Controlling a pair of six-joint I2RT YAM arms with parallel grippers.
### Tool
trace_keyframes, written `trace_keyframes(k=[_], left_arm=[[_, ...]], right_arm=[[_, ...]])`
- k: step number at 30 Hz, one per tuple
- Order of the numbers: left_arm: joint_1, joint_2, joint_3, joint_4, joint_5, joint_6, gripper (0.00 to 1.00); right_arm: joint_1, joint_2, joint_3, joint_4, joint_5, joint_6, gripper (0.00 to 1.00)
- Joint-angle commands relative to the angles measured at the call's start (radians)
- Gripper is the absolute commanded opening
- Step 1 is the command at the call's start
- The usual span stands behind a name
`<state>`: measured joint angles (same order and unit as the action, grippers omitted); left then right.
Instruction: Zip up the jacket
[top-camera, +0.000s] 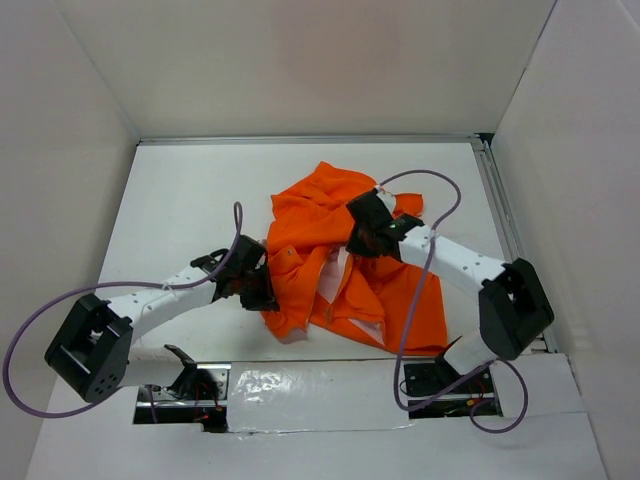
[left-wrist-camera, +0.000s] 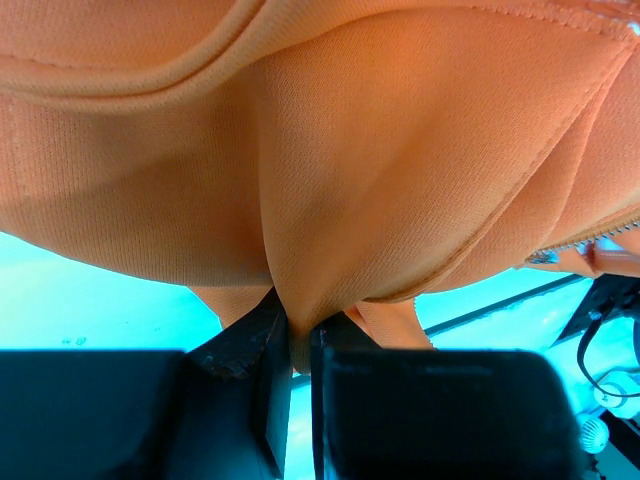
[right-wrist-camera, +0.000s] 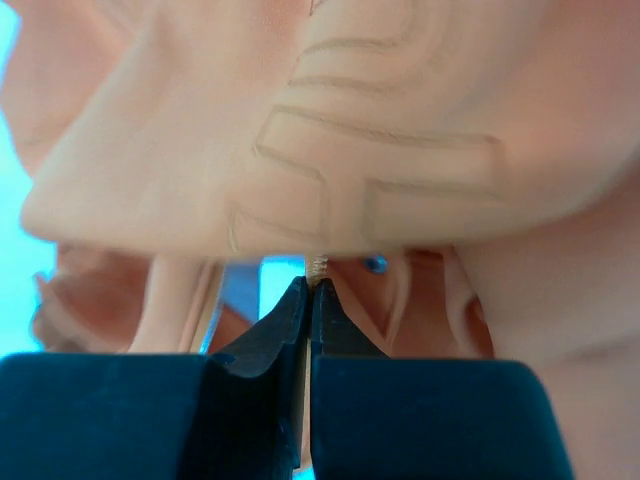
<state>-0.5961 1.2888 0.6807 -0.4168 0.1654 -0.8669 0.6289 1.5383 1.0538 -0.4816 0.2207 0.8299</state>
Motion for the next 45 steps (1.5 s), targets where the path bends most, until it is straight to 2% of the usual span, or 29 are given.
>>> trace_keyframes(k=[1, 3, 4, 6, 8, 10, 11, 15, 18, 19, 22, 24, 25, 26, 27, 28, 29, 31, 32, 34, 37, 41, 45], left_arm=[[0.007, -0.020, -0.001, -0.005, 0.016, 0.003, 0.14], [0.009, -0.022, 0.003, -0.016, 0.010, 0.003, 0.13], [0.009, -0.022, 0.003, -0.017, 0.010, 0.003, 0.13], [0.010, -0.028, 0.006, -0.023, 0.011, 0.000, 0.13], [0.013, -0.037, 0.006, -0.022, 0.019, 0.003, 0.13], [0.013, -0.045, 0.010, -0.022, 0.026, 0.003, 0.13], [0.015, -0.049, 0.010, -0.022, 0.029, 0.005, 0.13], [0.016, -0.049, 0.017, -0.036, 0.026, 0.000, 0.13], [0.018, -0.052, 0.011, -0.030, 0.045, -0.003, 0.13], [0.019, -0.054, 0.008, -0.030, 0.051, -0.004, 0.13], [0.018, -0.062, -0.007, -0.023, 0.072, -0.014, 0.13], [0.016, -0.072, -0.024, -0.024, 0.080, -0.023, 0.13], [0.013, -0.075, -0.033, -0.025, 0.085, -0.027, 0.13], [0.012, -0.080, -0.038, -0.028, 0.079, -0.029, 0.13], [0.012, -0.088, -0.043, -0.034, 0.072, -0.033, 0.13], [0.010, -0.091, -0.046, -0.042, 0.068, -0.035, 0.13], [0.010, -0.092, -0.050, -0.045, 0.057, -0.038, 0.13], [0.009, -0.097, -0.056, -0.050, 0.051, -0.041, 0.13], [0.009, -0.097, -0.058, -0.048, 0.039, -0.044, 0.12], [0.013, -0.094, -0.058, -0.050, 0.034, -0.040, 0.12], [0.016, -0.088, -0.050, -0.050, 0.037, -0.038, 0.10], [0.016, -0.105, -0.052, -0.045, 0.039, -0.035, 0.10], [0.018, -0.132, -0.050, -0.056, 0.026, -0.037, 0.10]], right_arm=[[0.014, -0.154, 0.008, -0.056, 0.053, -0.034, 0.00], [0.017, -0.208, 0.052, -0.209, 0.182, -0.006, 0.00], [0.017, -0.227, 0.095, -0.386, 0.342, 0.008, 0.00], [0.017, -0.273, 0.149, -0.579, 0.495, 0.120, 0.00], [0.014, -0.300, 0.259, -0.890, 0.642, 0.209, 0.00], [0.012, -0.287, 0.309, -0.957, 0.695, 0.213, 0.00], [0.017, -0.268, 0.334, -0.962, 0.704, 0.152, 0.00], [0.124, -0.069, 0.496, -0.943, 0.718, 0.074, 0.00], [0.250, 0.264, 0.665, -0.918, 0.692, -0.007, 0.00], [0.315, 0.331, 0.711, -0.893, 0.675, -0.097, 0.00], [0.400, 0.529, 0.888, -0.813, 0.622, -0.205, 0.00], [0.451, 0.580, 0.953, -0.741, 0.547, -0.250, 0.11], [0.462, 0.568, 0.942, -0.695, 0.508, -0.264, 0.19], [0.460, 0.515, 0.880, -0.592, 0.414, -0.270, 0.41], [0.456, 0.475, 0.829, -0.534, 0.361, -0.288, 0.54], [0.451, 0.424, 0.766, -0.470, 0.320, -0.294, 0.59], [0.440, 0.311, 0.632, -0.345, 0.271, -0.295, 0.62], [0.425, 0.191, 0.434, -0.234, 0.149, -0.273, 0.62], [0.402, 0.078, 0.369, -0.145, 0.082, -0.262, 0.63], [0.382, -0.065, 0.213, -0.057, 0.037, -0.216, 0.64], [0.345, -0.199, 0.051, -0.014, 0.020, -0.160, 0.66], [0.308, -0.268, -0.110, 0.031, -0.038, -0.121, 0.66], [0.307, -0.225, -0.163, 0.092, -0.066, -0.094, 0.67]])
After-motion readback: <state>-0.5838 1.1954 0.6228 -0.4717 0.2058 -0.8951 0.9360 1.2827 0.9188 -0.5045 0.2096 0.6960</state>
